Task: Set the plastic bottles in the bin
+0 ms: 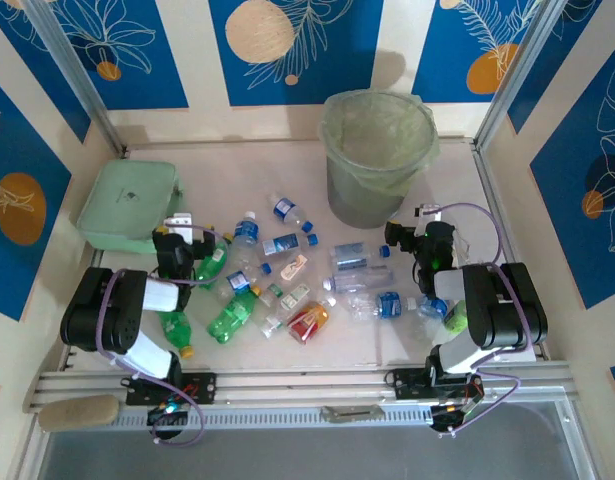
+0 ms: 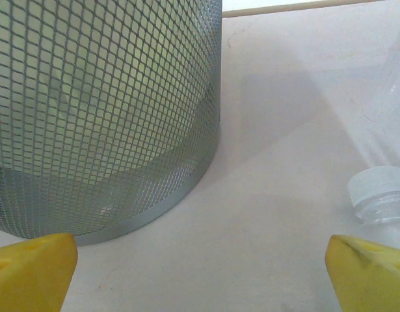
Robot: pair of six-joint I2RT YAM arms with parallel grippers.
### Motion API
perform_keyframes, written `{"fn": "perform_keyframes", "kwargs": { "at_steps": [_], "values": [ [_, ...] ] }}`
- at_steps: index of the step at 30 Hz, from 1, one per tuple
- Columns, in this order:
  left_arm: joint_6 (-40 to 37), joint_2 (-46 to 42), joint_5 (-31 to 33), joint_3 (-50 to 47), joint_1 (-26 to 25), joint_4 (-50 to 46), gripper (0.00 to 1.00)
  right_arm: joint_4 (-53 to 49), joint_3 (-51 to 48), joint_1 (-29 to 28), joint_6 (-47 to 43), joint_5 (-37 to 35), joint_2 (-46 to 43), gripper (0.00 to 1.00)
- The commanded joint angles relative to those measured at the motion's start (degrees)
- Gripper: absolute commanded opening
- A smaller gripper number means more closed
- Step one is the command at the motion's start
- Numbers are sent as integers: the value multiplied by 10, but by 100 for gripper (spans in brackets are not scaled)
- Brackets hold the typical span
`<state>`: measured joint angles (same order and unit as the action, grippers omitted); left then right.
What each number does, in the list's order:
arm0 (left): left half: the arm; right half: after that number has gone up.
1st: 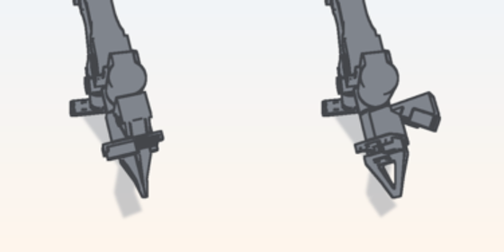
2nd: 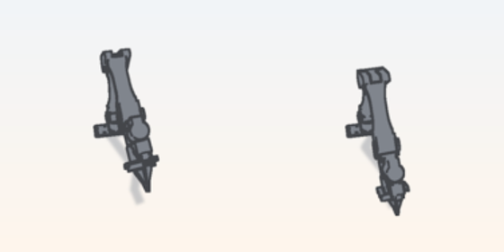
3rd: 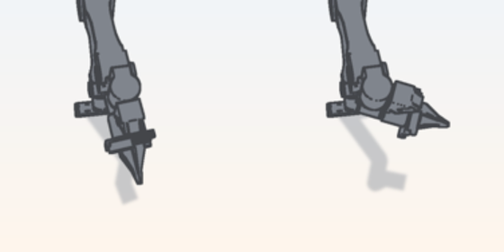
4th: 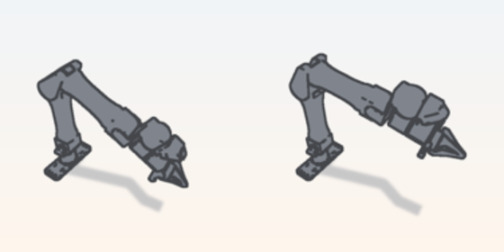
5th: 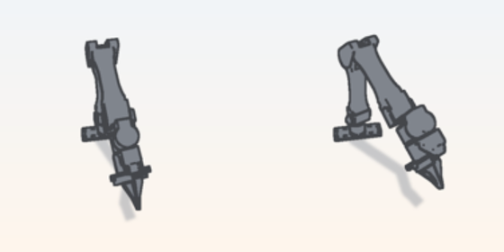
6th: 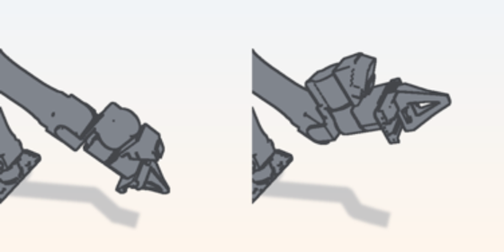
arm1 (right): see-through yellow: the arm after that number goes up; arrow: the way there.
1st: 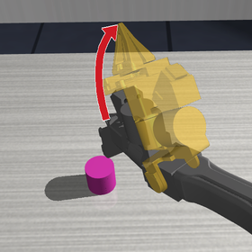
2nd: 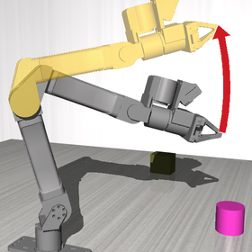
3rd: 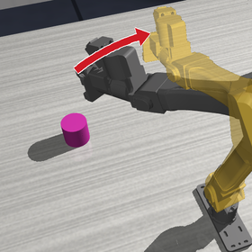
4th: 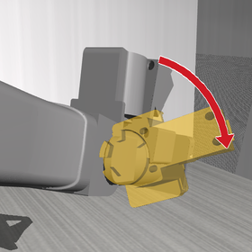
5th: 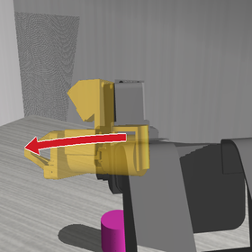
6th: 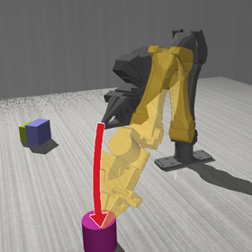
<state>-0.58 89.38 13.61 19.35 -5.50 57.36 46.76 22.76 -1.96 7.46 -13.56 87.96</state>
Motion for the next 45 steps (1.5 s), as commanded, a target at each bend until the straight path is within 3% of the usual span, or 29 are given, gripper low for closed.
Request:
{"fn": "perform_keyframes", "kwargs": {
  "at_steps": [1,32,40,45],
  "values": [
    [-8,4,5,9,-4,-7,100,13,2,2,0,-8,-7,99],
    [-10,5,-7,13,-3,-15,100,13,1,8,3,4,-11,99],
    [-11,0,-4,12,-3,-14,100,-205,81,-7,15,-57,-114,99],
    [-12,-87,23,47,-10,-154,100,-397,166,-11,73,-82,-170,100]
  ]
}}
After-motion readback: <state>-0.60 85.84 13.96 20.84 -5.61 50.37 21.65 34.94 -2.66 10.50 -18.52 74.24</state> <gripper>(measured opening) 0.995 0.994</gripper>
